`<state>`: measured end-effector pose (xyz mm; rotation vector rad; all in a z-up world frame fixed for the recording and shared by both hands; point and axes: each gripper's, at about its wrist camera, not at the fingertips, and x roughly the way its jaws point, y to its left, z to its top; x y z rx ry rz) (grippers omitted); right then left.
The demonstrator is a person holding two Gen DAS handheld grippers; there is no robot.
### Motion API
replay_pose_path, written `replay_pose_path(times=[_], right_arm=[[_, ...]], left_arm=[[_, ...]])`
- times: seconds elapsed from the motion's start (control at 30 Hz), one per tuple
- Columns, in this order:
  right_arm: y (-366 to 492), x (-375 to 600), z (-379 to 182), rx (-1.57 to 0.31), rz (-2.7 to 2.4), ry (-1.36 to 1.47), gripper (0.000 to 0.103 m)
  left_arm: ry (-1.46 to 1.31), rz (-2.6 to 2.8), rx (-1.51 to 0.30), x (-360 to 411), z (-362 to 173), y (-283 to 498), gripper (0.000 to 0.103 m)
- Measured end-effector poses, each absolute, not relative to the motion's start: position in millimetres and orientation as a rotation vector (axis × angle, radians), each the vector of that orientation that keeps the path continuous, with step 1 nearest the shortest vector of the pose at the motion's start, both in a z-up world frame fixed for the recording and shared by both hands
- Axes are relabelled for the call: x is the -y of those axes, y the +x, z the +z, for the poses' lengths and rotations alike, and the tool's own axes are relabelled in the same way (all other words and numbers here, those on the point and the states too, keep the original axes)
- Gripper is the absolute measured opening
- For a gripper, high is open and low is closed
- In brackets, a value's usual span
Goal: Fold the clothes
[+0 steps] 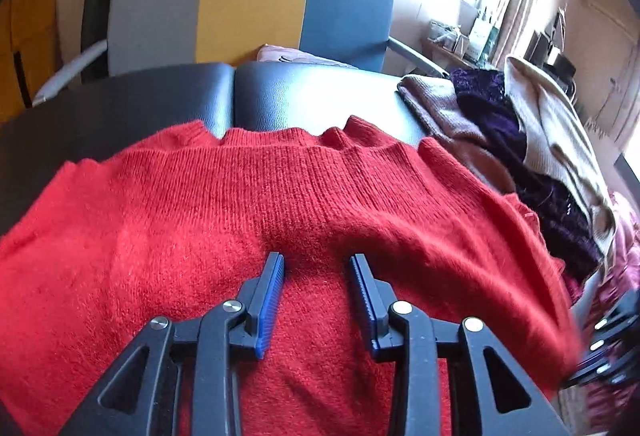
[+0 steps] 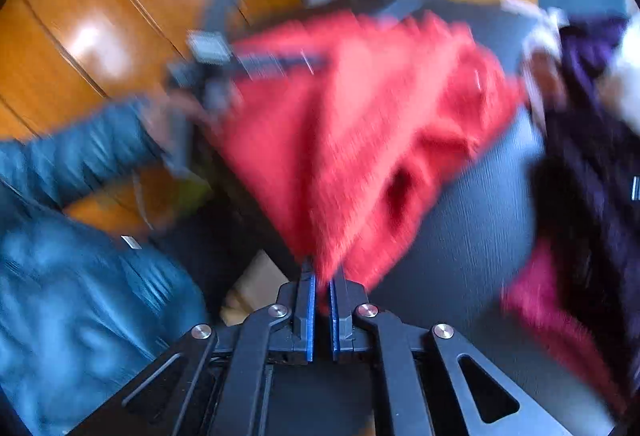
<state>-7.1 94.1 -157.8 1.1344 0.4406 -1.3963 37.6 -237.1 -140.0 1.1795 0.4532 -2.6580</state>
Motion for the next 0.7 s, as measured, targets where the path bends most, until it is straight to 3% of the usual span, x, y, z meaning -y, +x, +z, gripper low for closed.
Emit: replay_pose_path(times=[0.27,0.37,0.43,0.47,0.67,0.7], right_arm=[[-15.9,-101.0,-138.4,-0.350,-1.509,1.144,0.012],[-30.2,-102.1,-114.6,-0.296,-1.596,1.098,0.032],[-42.0,-91.8,-99.8,-0.249,-1.680,1.038,0.057],[-46.9,-83.4,-97.4,-0.232,-1.713,1.018,0.060],[-80.0,-15.0,-107.1,-0.195,-1.812,1.021,0.059],[-80.5,-1.5,-112.3,-0.236,-1.823,1.036,0.049]], left_arm=[[1.143,-2.678,-0.473,235.5,-143.9,42.0,0.035],[1.113,-2.687,-0.499,235.5,-145.6,44.0,0.035],[1.106,-2.688,-0.503,235.0,-145.5,44.4,0.035],[1.103,-2.690,-0.506,235.1,-145.5,44.7,0.035],[1.089,-2.706,-0.543,237.9,-146.4,46.6,0.035],[1.088,-2.708,-0.551,238.6,-146.5,46.9,0.035]])
